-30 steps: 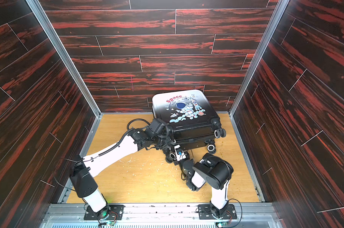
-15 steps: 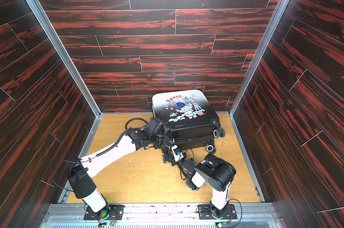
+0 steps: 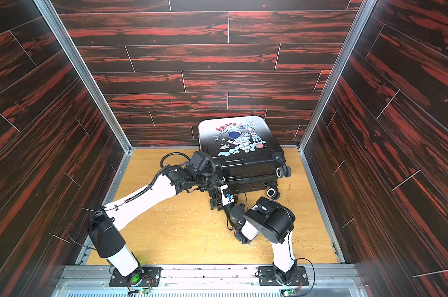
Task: Open the suitcase zippers
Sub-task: Unzip the zipper on the suitcase.
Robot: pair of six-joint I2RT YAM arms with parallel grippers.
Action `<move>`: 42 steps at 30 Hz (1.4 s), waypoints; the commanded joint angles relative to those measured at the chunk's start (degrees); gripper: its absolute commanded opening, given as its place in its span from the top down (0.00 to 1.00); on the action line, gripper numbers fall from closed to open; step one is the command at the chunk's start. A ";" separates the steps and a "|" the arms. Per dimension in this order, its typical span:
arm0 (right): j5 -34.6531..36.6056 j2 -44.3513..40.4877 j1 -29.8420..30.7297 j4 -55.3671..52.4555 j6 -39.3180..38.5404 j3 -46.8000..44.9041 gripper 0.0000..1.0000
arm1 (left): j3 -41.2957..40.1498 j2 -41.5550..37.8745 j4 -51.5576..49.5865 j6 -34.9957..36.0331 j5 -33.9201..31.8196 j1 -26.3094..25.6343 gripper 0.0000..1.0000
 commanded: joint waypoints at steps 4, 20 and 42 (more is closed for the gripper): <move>14.56 1.09 0.92 -2.12 2.59 -1.55 0.57 | 9.24 -1.31 16.18 -3.05 0.75 -3.83 1.00; 12.18 -4.86 -5.51 -2.03 4.74 -7.92 0.95 | 16.60 5.18 15.18 -2.17 -0.67 -9.63 1.00; 0.42 -17.71 -12.46 -2.30 -3.72 -17.75 1.00 | -1.91 -10.80 10.52 2.70 -6.66 -1.22 1.00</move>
